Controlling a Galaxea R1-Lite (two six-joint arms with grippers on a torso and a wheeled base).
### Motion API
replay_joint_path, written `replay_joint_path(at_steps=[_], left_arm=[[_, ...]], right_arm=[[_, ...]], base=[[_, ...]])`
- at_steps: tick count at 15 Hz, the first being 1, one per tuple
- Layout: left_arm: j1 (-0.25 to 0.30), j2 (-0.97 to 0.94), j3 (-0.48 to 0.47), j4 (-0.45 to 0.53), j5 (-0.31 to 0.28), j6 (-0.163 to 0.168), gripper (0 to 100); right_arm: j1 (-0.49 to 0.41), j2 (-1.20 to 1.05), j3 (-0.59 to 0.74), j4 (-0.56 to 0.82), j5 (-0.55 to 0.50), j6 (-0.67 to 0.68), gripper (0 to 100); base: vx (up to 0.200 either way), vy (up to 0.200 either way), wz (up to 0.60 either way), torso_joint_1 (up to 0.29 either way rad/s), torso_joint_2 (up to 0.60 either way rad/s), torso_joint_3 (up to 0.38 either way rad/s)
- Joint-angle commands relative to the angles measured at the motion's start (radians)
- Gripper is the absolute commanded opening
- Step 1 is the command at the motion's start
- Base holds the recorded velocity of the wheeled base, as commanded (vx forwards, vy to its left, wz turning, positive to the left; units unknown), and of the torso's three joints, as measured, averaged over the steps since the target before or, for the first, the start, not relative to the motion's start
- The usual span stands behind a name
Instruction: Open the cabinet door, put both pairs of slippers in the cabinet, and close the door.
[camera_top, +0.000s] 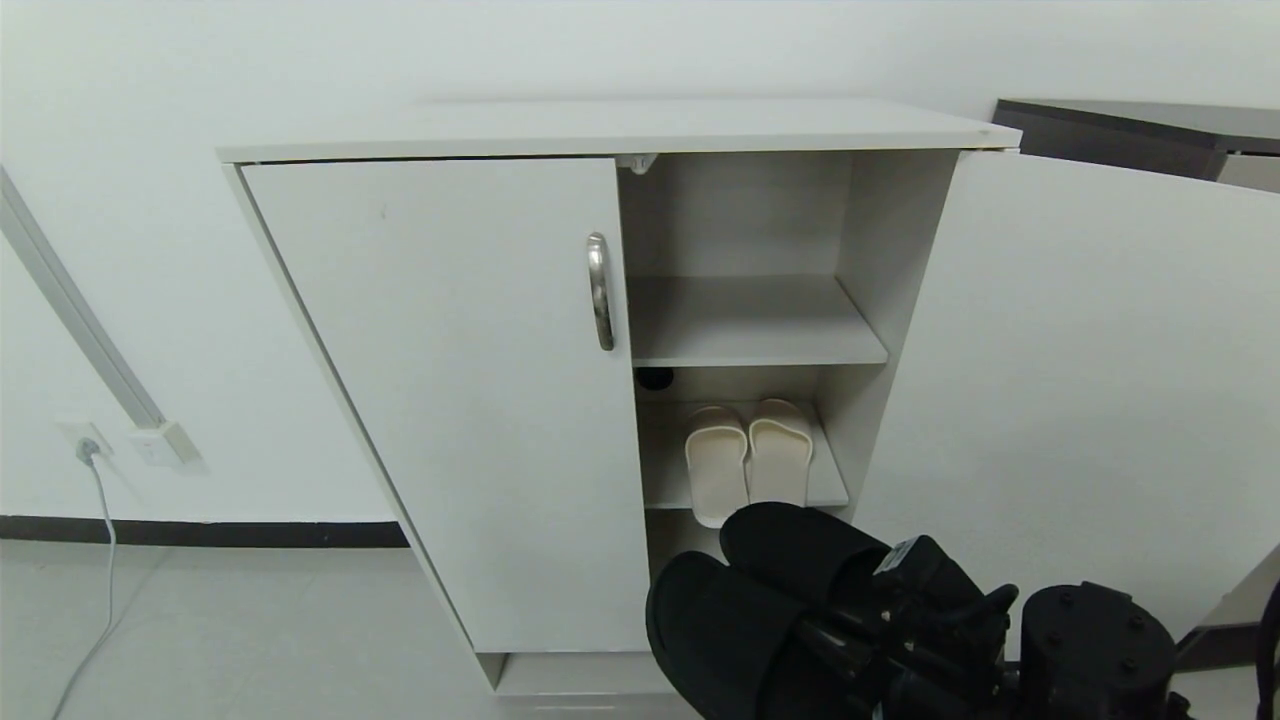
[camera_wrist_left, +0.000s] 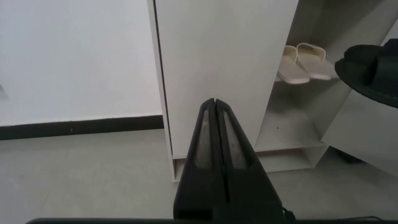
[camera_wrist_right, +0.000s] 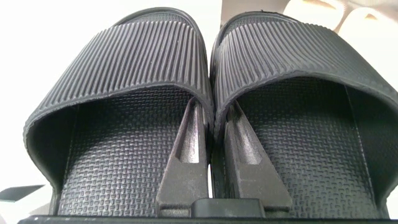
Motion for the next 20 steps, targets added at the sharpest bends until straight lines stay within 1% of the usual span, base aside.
replay_joint_path(at_steps=[1, 2, 5, 6, 7, 8, 9, 10, 11, 12, 13, 14, 15, 16, 17, 18, 19, 20], left_arm=[[0.000, 0.001, 0.000, 0.000, 0.000, -0.001, 0], [0.000, 0.001, 0.000, 0.000, 0.000, 0.000, 0], [0.000, 0.001, 0.000, 0.000, 0.000, -0.001, 0], [0.000, 0.001, 0.000, 0.000, 0.000, 0.000, 0], [0.000, 0.001, -0.002, 0.000, 0.002, -0.001, 0], [0.000, 0.001, 0.000, 0.000, 0.000, -0.001, 0], [0.000, 0.001, 0.000, 0.000, 0.000, -0.001, 0], [0.000, 0.001, 0.000, 0.000, 0.002, -0.001, 0], [0.000, 0.001, 0.000, 0.000, 0.000, -0.001, 0], [0.000, 0.001, 0.000, 0.000, 0.000, -0.001, 0], [0.000, 0.001, 0.000, 0.000, 0.000, 0.000, 0], [0.000, 0.001, 0.000, 0.000, 0.000, 0.000, 0], [0.000, 0.001, 0.000, 0.000, 0.000, 0.000, 0], [0.000, 0.001, 0.000, 0.000, 0.000, 0.000, 0], [0.000, 0.001, -0.002, 0.000, 0.000, 0.000, 0], [0.000, 0.001, -0.002, 0.000, 0.000, 0.000, 0], [0.000, 0.001, 0.000, 0.000, 0.000, 0.000, 0], [0.000, 0.001, -0.002, 0.000, 0.000, 0.000, 0]], right_arm=[[0.002, 0.016, 0.002, -0.001, 0.000, -0.008, 0], [0.005, 0.019, 0.002, -0.009, 0.000, -0.012, 0], [0.005, 0.043, 0.000, -0.052, -0.001, -0.013, 0], [0.013, 0.066, -0.011, -0.052, -0.054, -0.018, 0], [0.039, 0.097, -0.049, -0.052, -0.175, -0.015, 0], [0.057, 0.117, -0.096, -0.052, -0.227, -0.012, 0], [0.065, 0.121, -0.118, -0.052, -0.242, -0.012, 0], [0.086, 0.123, -0.195, -0.009, -0.313, -0.012, 0], [0.091, 0.115, -0.257, 0.071, -0.376, 0.007, 0], [0.096, 0.109, -0.285, 0.104, -0.396, 0.028, 0], [0.105, 0.083, -0.365, 0.258, -0.463, 0.088, 0], [0.105, 0.055, -0.422, 0.391, -0.508, 0.133, 0], [0.111, 0.023, -0.481, 0.529, -0.521, 0.185, 0], [0.117, -0.021, -0.544, 0.695, -0.525, 0.243, 0], [0.126, -0.050, -0.581, 0.802, -0.525, 0.274, 0], [0.132, -0.086, -0.655, 0.965, -0.525, 0.331, 0], [0.149, -0.127, -0.805, 1.249, -0.532, 0.449, 0], [0.151, -0.136, -0.903, 1.382, -0.571, 0.499, 0]], base=[[0.000, 0.000, 0.00, 0.000, 0.00, 0.000], [0.000, 0.000, -0.60, 0.007, 0.00, 0.002], [0.000, 0.000, 0.00, 0.000, 0.00, 0.000], [0.000, 0.000, 0.00, 0.000, 0.00, 0.000], [0.000, 0.000, 0.00, 0.000, 0.00, 0.000], [0.000, 0.000, 0.00, 0.000, 0.00, 0.000], [0.000, 0.000, 0.00, 0.000, 0.00, 0.000], [0.000, 0.000, 0.00, 0.000, 0.00, 0.000], [0.000, 0.000, 0.00, 0.000, 0.00, 0.000], [0.000, 0.000, 0.00, 0.000, 0.00, 0.000], [0.000, 0.000, 0.00, 0.000, 0.00, 0.000], [0.000, 0.000, 0.00, 0.000, 0.00, 0.000], [0.000, 0.000, 0.00, 0.000, 0.00, 0.000], [0.000, 0.000, 0.00, 0.000, 0.00, 0.000], [0.000, 0.000, 0.00, 0.000, 0.00, 0.000], [0.000, 0.000, 0.00, 0.000, 0.00, 0.000], [0.000, 0.000, 0.00, 0.000, 0.00, 0.000], [0.000, 0.000, 0.00, 0.000, 0.00, 0.000]])
